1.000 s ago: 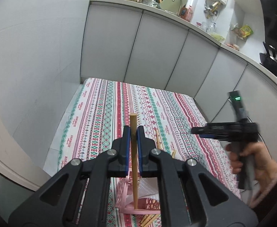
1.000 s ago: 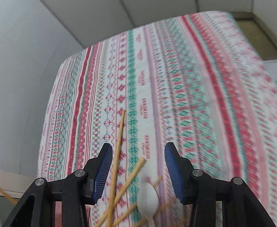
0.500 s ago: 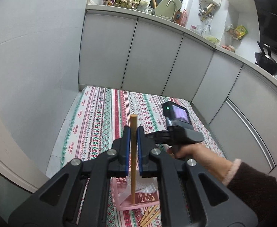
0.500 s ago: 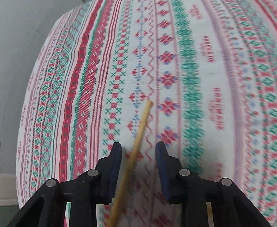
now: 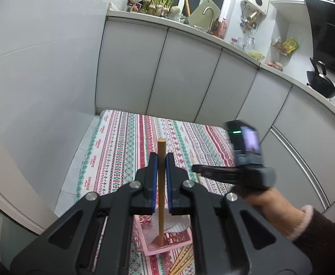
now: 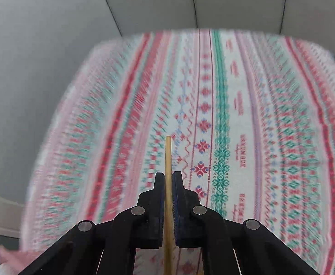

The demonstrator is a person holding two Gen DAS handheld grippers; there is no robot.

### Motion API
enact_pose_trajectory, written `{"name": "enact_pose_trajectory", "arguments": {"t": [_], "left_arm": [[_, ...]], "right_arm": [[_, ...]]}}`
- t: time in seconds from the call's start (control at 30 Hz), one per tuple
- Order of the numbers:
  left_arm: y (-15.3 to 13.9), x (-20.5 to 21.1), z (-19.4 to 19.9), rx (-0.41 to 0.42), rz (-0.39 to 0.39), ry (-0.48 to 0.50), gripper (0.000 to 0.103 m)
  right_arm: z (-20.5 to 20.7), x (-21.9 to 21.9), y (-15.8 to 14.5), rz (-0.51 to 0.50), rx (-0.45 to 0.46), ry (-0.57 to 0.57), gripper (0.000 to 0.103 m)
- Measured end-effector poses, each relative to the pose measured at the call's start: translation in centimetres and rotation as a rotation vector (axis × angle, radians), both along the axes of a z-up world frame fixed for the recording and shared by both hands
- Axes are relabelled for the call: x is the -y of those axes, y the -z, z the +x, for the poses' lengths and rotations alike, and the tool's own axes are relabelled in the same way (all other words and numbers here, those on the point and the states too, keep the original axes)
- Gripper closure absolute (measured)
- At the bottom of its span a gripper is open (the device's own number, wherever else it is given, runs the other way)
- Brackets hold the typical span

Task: Organize utensils
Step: 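Grasp a bamboo chopstick with the right tool while the left tool holds its chopstick, then lower both chopsticks into the pink caddy and open both tools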

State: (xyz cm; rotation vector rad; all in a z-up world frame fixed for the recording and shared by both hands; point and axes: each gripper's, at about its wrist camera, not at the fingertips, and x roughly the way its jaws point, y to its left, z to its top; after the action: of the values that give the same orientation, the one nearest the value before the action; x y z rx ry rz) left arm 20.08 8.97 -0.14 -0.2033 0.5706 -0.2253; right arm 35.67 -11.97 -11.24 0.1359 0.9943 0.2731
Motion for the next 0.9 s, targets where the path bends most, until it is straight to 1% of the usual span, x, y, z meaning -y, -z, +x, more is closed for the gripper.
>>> {"name": "enact_pose_trajectory", "arguments": {"t": [0.03, 0.17, 0.27, 0.4, 0.47, 0.53, 0.57, 0.6, 0.67, 0.73, 0.8, 0.9], "left_arm": [[-0.1, -0.1, 0.0, 0.004, -0.002, -0.003, 0.095], [-0.6, -0.7, -0.5, 0.036, -0.029, -0.023, 0.095], [-1.0, -1.2, -0.8, 0.077, -0.053, -0.043, 0.095], [-1.3, -1.7, -0.7, 0.094, -0.08, -0.055, 0.095], [-1.4, -1.8, -0.8, 0.102, -0.083, -0.06, 0.095], [-1.8, -1.8, -0.9, 0.117, -0.077, -0.057, 0.095], [-2.0, -1.8, -1.0, 0.127, -0.062, -0.056, 0.095], [-2.1, -1.7, -1.1, 0.135, -0.043, -0.057, 0.095], [-2.3, -1.4, -1.1, 0.149, 0.003, -0.058, 0.095], [-2.3, -1.5, -1.1, 0.152, 0.022, -0.065, 0.095], [-2.1, -1.5, -0.8, 0.146, 0.037, -0.064, 0.095], [-1.8, -1.5, -0.4, 0.131, 0.045, -0.058, 0.095]], "right_arm": [[-0.7, -0.1, -0.7, 0.006, 0.02, -0.004, 0.099], [-4.0, -0.1, -5.1, 0.027, 0.149, -0.004, 0.099], [-6.2, 0.1, -8.3, 0.078, 0.244, 0.013, 0.099], [-9.0, 0.5, -12.3, 0.175, 0.376, 0.046, 0.099], [-10.0, 0.1, -13.5, 0.216, 0.433, 0.049, 0.099], [-11.0, -0.7, -14.7, 0.223, 0.492, 0.048, 0.099], [-11.6, -1.2, -15.2, 0.213, 0.54, 0.049, 0.099], [-12.1, -1.8, -15.6, 0.202, 0.587, 0.051, 0.099], [-12.4, -2.6, -16.0, 0.197, 0.65, 0.053, 0.099], [-12.5, -3.3, -15.9, 0.203, 0.697, 0.058, 0.099], [-12.3, -4.2, -15.5, 0.212, 0.725, 0.066, 0.098], [-11.6, -5.3, -14.5, 0.231, 0.744, 0.084, 0.098]]}}
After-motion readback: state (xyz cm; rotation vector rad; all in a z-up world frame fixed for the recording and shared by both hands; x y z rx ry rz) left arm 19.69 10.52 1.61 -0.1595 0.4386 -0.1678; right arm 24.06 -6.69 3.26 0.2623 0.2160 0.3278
